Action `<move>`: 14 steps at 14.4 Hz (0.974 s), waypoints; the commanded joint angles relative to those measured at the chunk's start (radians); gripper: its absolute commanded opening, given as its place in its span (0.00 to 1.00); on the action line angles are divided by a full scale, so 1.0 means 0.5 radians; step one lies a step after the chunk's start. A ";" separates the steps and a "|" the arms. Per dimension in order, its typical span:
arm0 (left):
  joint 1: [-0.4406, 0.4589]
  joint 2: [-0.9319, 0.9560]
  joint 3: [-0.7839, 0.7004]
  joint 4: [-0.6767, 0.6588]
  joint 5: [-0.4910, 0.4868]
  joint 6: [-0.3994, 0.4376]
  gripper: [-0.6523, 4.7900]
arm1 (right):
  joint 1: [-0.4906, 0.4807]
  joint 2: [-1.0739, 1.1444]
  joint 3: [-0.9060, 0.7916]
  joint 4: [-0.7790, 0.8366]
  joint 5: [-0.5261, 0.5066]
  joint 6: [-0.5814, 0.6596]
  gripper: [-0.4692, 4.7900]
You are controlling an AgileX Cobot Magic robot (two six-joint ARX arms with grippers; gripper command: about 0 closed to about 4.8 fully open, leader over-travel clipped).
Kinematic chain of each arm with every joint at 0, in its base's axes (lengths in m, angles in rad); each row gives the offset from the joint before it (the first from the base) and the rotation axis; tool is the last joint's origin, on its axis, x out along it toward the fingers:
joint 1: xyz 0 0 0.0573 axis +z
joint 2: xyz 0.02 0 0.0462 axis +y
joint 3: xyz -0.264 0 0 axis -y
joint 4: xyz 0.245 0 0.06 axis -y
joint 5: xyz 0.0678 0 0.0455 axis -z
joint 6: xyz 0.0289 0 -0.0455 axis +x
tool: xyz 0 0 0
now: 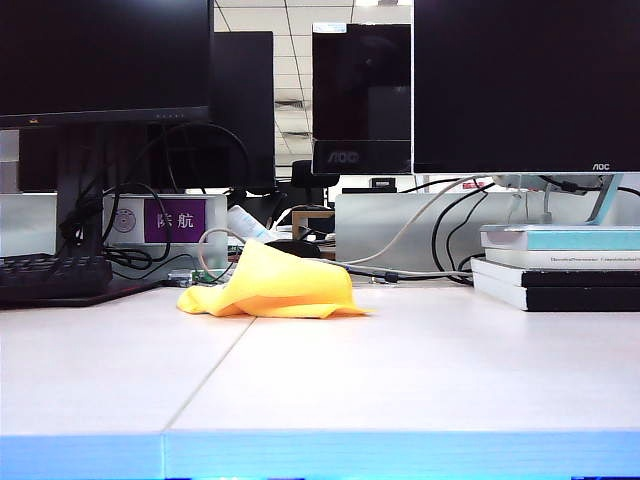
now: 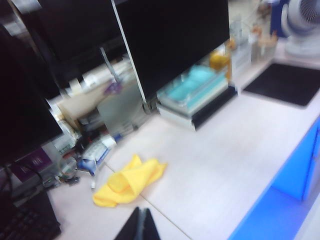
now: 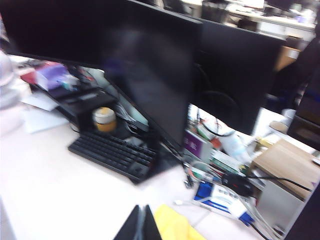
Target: Wipe the table from back to front using the rag.
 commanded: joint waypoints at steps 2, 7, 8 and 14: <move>0.057 -0.542 -0.597 -0.003 -0.027 -0.338 0.11 | 0.001 -0.050 0.006 0.024 -0.108 0.021 0.09; 0.629 -1.349 -2.616 1.540 0.269 -0.686 0.11 | 0.002 -0.049 -0.037 0.024 -0.202 0.021 0.09; 0.672 -1.358 -2.744 1.661 0.254 -0.744 0.11 | 0.002 -0.049 -0.037 0.024 -0.215 0.021 0.09; 0.770 -1.344 -3.531 2.301 -0.203 -1.051 0.11 | 0.002 -0.053 -0.037 0.024 -0.307 0.023 0.09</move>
